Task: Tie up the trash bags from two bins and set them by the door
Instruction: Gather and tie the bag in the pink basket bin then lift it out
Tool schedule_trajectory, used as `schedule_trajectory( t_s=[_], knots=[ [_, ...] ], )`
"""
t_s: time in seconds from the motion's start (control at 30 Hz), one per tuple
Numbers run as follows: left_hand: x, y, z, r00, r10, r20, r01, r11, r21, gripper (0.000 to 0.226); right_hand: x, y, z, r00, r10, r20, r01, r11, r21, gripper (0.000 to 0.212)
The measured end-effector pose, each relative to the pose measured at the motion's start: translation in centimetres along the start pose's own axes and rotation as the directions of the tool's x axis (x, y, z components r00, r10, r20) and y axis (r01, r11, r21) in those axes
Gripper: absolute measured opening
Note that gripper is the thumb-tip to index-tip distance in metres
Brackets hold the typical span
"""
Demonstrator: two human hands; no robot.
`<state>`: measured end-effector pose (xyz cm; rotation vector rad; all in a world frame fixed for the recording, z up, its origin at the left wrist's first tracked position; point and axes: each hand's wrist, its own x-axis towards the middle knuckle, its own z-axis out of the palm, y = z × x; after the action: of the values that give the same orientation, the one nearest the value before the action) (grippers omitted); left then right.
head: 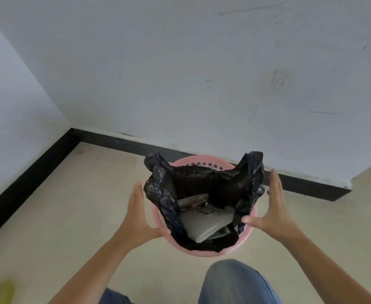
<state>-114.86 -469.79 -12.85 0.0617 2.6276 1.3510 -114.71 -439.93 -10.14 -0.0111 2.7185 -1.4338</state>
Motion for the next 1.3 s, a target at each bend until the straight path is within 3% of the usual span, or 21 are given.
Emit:
schedule_trajectory(
  t_s=[0.03, 0.1, 0.2, 0.27, 0.33, 0.37, 0.43, 0.5, 0.53, 0.6, 0.67, 0.73, 0.8, 0.87, 0.93, 1.0, 1.1, 1.17, 1.27, 1.3],
  knots=[
    [0.4, 0.5, 0.1, 1.000, 0.011, 0.018, -0.010, 0.999, -0.050, 0.139, 0.0, -0.1, 0.5, 1.000, 0.013, 0.017, -0.011, 0.996, -0.093, 0.125],
    [2.3, 1.3, 0.4, 0.999, 0.026, 0.034, -0.019, 0.982, -0.190, 0.127, 1.0, -0.4, 1.4, 1.000, 0.012, -0.025, -0.014, 0.994, -0.110, 0.127],
    [5.6, 3.2, 0.4, 0.999, 0.008, 0.033, 0.002, 0.953, -0.303, 0.109, 4.2, -1.1, 1.3, 0.995, 0.082, -0.060, -0.073, 0.989, 0.130, 0.120],
    [6.9, 4.5, 0.6, 1.000, -0.006, 0.002, 0.006, 0.956, -0.294, 0.064, 6.4, -1.3, 1.0, 0.989, 0.142, -0.029, -0.128, 0.953, 0.274, 0.088],
    [6.6, 5.8, 0.8, 0.999, -0.030, 0.032, 0.035, 0.985, -0.170, 0.008, 7.8, -1.8, 0.9, 0.978, 0.206, -0.033, -0.189, 0.941, 0.282, 0.029],
    [6.4, 6.2, 0.9, 0.998, -0.029, 0.055, 0.038, 0.986, -0.165, 0.017, 8.1, -2.2, 0.9, 0.966, 0.252, -0.052, -0.227, 0.929, 0.294, 0.012],
    [6.0, 6.2, 1.0, 0.993, -0.045, 0.107, 0.080, 0.930, -0.358, 0.031, 8.4, -2.7, 1.0, 0.940, 0.332, -0.075, -0.265, 0.851, 0.453, 0.016],
    [5.9, 6.0, 0.7, 0.994, -0.079, 0.070, 0.106, 0.798, -0.594, 0.049, 8.3, -3.1, 0.6, 0.912, 0.400, -0.087, -0.223, 0.664, 0.714, 0.016],
    [5.9, 5.9, 0.5, 0.997, -0.077, 0.030, 0.078, 0.762, -0.643, 0.054, 8.3, -3.4, 0.2, 0.920, 0.387, -0.064, -0.170, 0.541, 0.824, 0.019],
    [6.0, 6.1, 0.4, 0.995, -0.099, -0.013, 0.066, 0.753, -0.655, 0.049, 8.1, -4.0, -0.7, 0.952, 0.306, 0.003, -0.105, 0.318, 0.942, 0.043],
    [5.9, 6.3, 0.3, 0.985, -0.159, -0.067, 0.093, 0.817, -0.570, 0.047, 8.3, -4.7, -1.3, 0.932, 0.362, -0.003, -0.128, 0.338, 0.932, 0.054],
    [6.1, 6.4, -0.2, 0.974, -0.211, -0.083, 0.137, 0.840, -0.525, 0.047, 8.9, -5.3, -1.6, 0.864, 0.504, -0.013, -0.253, 0.456, 0.853, 0.050],
    [6.3, 6.5, -1.1, 0.972, -0.223, -0.066, 0.158, 0.841, -0.517, 0.039, 9.3, -5.5, -1.9, 0.805, 0.592, -0.049, -0.415, 0.620, 0.665, 0.032],
    [6.5, 6.2, -1.9, 0.979, -0.204, -0.008, 0.173, 0.851, -0.496, 0.027, 9.6, -5.3, -2.3, 0.817, 0.550, -0.174, -0.436, 0.787, 0.437, 0.012],
    [6.3, 5.5, -2.2, 0.965, -0.259, 0.051, 0.248, 0.825, -0.507, 0.020, 9.6, -4.8, -2.4, 0.852, 0.436, -0.289, -0.354, 0.887, 0.296, 0.010],
    [6.0, 4.9, -2.0, 0.945, -0.322, 0.054, 0.298, 0.784, -0.544, 0.018, 8.7, -5.0, -1.8, 0.882, 0.386, -0.272, -0.271, 0.885, 0.378, 0.003],
    [4.8, 4.7, -1.3, 0.960, -0.279, -0.002, 0.202, 0.700, -0.685, 0.032, 6.6, -4.1, -1.1, 0.954, 0.281, -0.102, -0.140, 0.723, 0.677, 0.040],
    [3.7, 4.2, -1.0, 0.992, -0.124, 0.033, 0.115, 0.737, -0.666, 0.025, 5.4, -2.2, -1.0, 0.984, 0.176, -0.030, -0.112, 0.741, 0.662, 0.060],
    [2.2, 2.0, -0.3, 0.965, 0.056, 0.257, 0.072, 0.884, -0.463, 0.085, 3.0, 1.1, -2.1, 0.988, 0.137, 0.075, -0.156, 0.836, 0.526, 0.122],
    [2.1, 1.3, -0.1, 0.948, 0.056, 0.313, 0.084, 0.906, -0.416, 0.102, 1.9, 2.0, -2.4, 0.987, 0.102, 0.124, -0.147, 0.885, 0.441, 0.129]
  ],
)
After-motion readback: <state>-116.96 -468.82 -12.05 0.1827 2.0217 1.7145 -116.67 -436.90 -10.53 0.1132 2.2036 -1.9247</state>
